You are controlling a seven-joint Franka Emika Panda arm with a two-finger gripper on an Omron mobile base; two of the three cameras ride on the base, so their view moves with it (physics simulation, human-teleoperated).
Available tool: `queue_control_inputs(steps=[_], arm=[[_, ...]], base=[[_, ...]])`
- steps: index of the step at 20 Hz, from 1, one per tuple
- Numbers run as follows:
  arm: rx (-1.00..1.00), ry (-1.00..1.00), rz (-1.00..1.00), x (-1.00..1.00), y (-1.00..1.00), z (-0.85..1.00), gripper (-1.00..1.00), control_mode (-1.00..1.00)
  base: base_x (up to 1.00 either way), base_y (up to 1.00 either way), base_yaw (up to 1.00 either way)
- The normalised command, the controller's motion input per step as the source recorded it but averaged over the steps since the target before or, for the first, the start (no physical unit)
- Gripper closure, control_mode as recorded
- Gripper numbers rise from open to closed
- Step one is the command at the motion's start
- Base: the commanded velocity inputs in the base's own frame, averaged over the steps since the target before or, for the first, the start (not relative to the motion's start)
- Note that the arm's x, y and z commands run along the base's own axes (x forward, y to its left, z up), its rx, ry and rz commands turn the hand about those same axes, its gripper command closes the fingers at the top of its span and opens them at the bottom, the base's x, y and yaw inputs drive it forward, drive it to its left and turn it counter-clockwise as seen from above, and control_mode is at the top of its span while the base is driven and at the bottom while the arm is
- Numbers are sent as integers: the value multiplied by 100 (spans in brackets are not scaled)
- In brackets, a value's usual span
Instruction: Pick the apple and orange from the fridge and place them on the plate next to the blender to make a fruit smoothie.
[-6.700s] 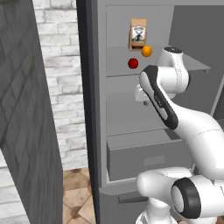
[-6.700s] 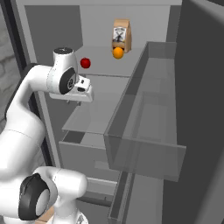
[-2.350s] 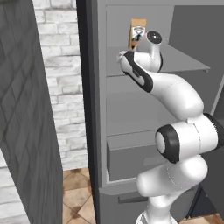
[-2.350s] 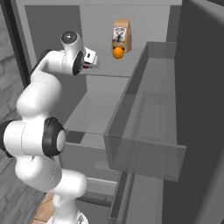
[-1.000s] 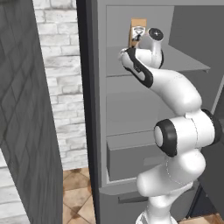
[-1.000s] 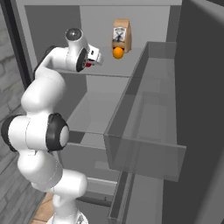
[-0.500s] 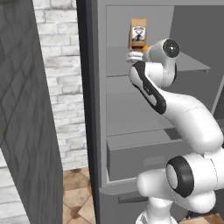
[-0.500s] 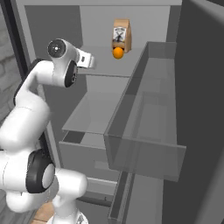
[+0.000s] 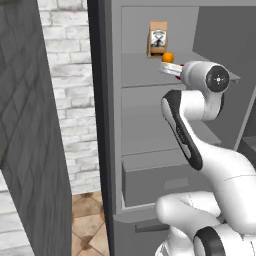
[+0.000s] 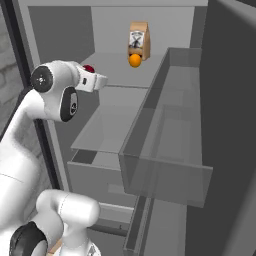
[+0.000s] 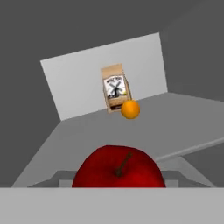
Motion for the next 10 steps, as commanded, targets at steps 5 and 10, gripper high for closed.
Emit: queue_control_inputs(steps=[5,10], arm=[[11,16,-7,-100,-19,13,100,-100],[15,32,0,-100,-2,-6,100,-100]], base=[[0,0,0],[0,0,0]])
